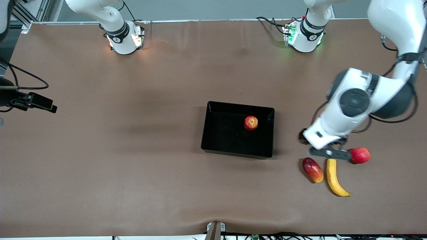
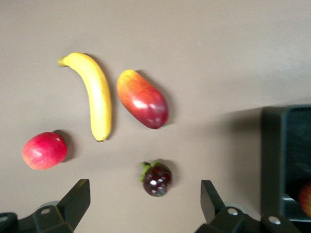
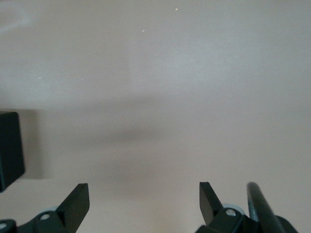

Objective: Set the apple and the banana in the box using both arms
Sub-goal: 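Move the left gripper to the yellow banana and grasp it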

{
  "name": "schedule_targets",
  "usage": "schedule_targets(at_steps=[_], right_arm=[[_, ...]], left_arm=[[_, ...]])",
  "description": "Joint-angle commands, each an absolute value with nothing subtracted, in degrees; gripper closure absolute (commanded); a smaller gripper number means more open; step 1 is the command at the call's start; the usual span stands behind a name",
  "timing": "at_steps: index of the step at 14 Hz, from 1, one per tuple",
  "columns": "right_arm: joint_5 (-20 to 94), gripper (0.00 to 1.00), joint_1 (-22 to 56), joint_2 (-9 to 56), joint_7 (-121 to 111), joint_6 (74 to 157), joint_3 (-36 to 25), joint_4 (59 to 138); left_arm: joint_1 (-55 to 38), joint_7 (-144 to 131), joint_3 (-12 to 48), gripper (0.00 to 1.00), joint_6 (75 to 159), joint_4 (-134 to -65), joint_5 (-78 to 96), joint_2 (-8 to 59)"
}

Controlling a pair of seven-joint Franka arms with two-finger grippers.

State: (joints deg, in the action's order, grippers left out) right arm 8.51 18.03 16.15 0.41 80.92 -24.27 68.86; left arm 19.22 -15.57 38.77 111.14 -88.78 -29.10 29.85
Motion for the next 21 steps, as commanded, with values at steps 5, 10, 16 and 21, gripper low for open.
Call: schedule_targets(at_steps=[5,10,16,21], right_arm=[[2.55,0.0,2.65,-3.78,-0.09,96.68,-5.45,99.31],[2.55,0.0,1.76,-3.6,-1.23,95.36,-4.22,98.01],[0.44,0.0,1.32,-3.87,-1.76,94.92,-4.57,96.86],[0.35,0.0,0.88,-3.43,-2.2,96.33,-4.84,96.51]], left_arm=[[26.11,-2.66,35.19,0.0,129.78,-86.05,-30.84,41.47],[25.93,0.45,29.09,0.13,144.04,-86.04,-30.15,48.24],[26.02,-5.36,28.92,0.18,148.7,-86.13,-30.85,51.85],[25.75,-5.36,27.86,0.46,148.89,-86.13,-30.94,52.73]])
